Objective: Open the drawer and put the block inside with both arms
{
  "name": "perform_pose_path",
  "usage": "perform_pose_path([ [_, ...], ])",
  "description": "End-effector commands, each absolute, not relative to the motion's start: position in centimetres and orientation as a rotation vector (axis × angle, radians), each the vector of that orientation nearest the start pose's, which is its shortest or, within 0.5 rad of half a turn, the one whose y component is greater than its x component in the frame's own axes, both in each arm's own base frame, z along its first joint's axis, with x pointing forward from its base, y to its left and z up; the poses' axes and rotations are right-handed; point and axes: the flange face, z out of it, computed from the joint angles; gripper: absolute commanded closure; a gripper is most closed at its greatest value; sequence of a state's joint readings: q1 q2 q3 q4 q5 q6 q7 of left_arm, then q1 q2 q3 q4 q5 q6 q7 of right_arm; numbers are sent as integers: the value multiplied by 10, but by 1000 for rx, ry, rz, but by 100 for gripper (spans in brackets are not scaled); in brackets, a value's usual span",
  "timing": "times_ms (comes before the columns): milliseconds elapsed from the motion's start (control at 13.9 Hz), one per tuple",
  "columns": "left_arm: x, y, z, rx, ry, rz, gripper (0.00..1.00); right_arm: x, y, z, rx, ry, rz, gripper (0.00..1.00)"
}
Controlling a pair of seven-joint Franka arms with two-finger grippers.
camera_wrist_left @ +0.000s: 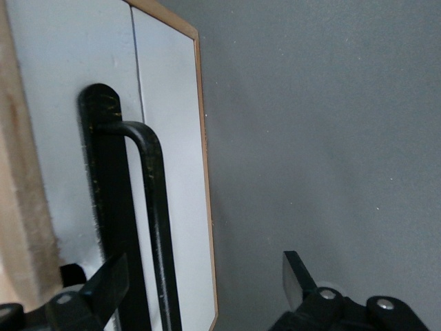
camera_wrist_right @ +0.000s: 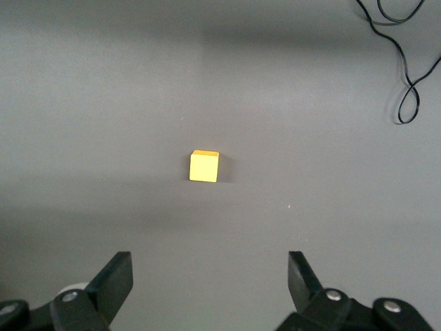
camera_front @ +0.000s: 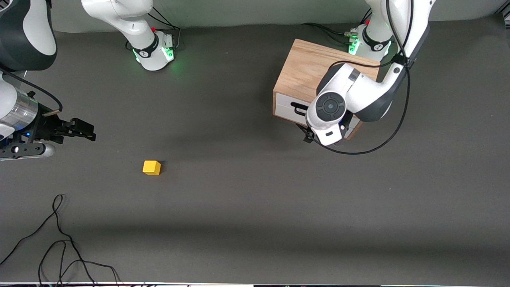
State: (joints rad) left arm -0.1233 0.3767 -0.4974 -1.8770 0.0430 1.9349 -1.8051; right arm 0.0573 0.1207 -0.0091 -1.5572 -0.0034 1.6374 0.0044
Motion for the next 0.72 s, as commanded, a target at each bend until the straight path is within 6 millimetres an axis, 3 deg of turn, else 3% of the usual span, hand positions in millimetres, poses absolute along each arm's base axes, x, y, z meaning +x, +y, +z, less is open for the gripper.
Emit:
perform_pose_path([
  [0, 496, -334, 306, -2422, -1643, 312, 0, 596, 32, 571, -3145, -39, 60, 0],
  [433, 500, -332, 293, -2416, -1629, 309, 0, 596, 33, 571, -3145, -41, 63, 0],
  [649, 508, -332, 297, -2434, -1643, 296, 0, 596, 33, 571, -3145, -41, 62, 0],
])
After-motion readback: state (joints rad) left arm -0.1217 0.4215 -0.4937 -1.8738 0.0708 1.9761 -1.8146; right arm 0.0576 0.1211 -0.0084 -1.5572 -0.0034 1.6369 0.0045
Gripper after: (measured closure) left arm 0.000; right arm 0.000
